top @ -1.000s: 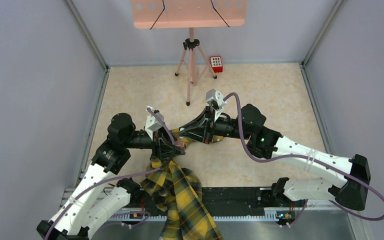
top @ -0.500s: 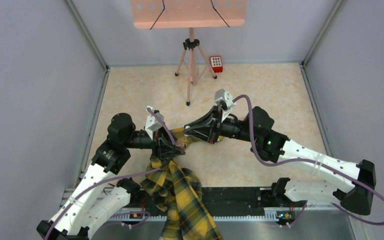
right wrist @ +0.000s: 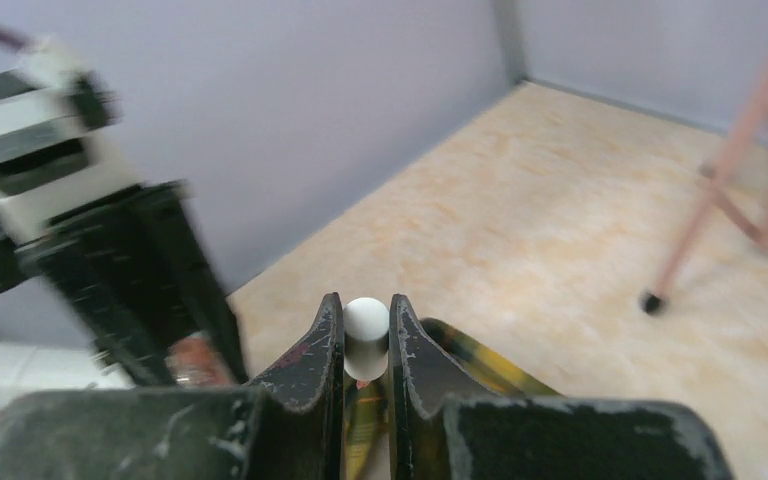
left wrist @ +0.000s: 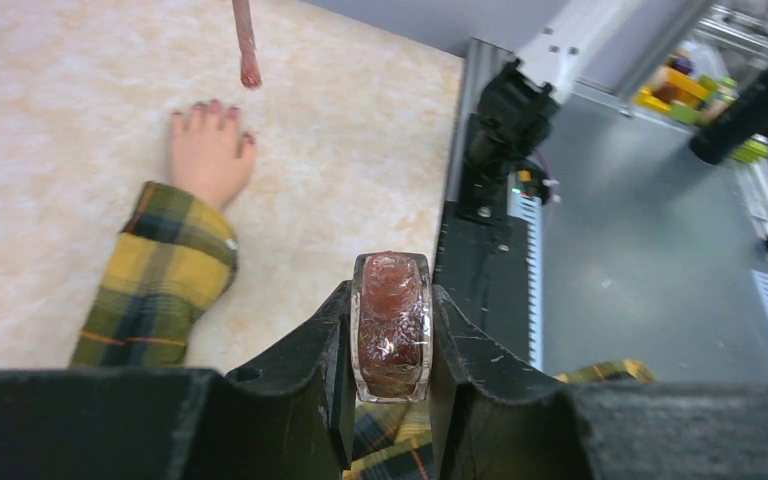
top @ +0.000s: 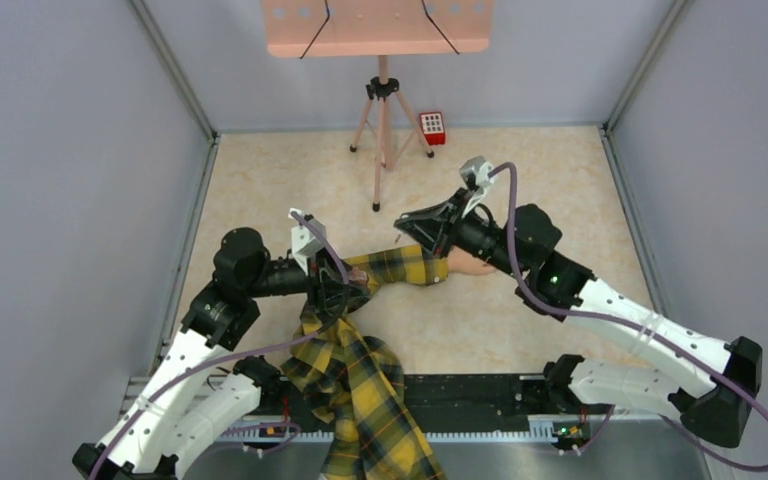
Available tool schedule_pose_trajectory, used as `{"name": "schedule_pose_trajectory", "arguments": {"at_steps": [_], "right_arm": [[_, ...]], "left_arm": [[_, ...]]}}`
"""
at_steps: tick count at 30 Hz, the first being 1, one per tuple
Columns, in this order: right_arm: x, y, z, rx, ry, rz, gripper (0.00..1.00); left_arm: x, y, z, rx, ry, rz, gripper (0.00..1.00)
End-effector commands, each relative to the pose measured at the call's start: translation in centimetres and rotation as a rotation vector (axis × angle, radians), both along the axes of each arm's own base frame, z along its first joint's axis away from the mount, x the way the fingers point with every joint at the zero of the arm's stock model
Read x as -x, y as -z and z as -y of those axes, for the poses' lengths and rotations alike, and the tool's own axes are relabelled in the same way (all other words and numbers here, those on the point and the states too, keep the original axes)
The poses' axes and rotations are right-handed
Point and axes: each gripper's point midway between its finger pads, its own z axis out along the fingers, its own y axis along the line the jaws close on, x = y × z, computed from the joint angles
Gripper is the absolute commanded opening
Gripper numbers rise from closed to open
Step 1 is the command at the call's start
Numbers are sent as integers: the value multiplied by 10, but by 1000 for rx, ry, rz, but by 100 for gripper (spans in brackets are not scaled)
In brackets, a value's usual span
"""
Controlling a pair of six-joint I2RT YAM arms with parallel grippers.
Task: Paint the nails
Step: Paint the nail polish on the nail.
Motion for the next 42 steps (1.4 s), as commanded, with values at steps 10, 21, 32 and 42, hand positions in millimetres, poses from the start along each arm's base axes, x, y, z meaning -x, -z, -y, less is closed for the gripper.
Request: {"name": "schedule_pose_trajectory", "arguments": {"at_steps": [10,21,32,42], "right_arm": [[-108,164,170,167,747,-438,0],[-113,258,267,6,1179,-727,0],[-93,278,306,-157,1436,-798,0],[-98,283,301,-250,1415,-804,0]], "left_arm": [[-93,7,-52,-119,-624,98,0],[-104,27,-51,-180,-640,52,0],[-100,27,-47,-173,-611,35,0],[-98,25,-45,-161,-598,37,0]]}}
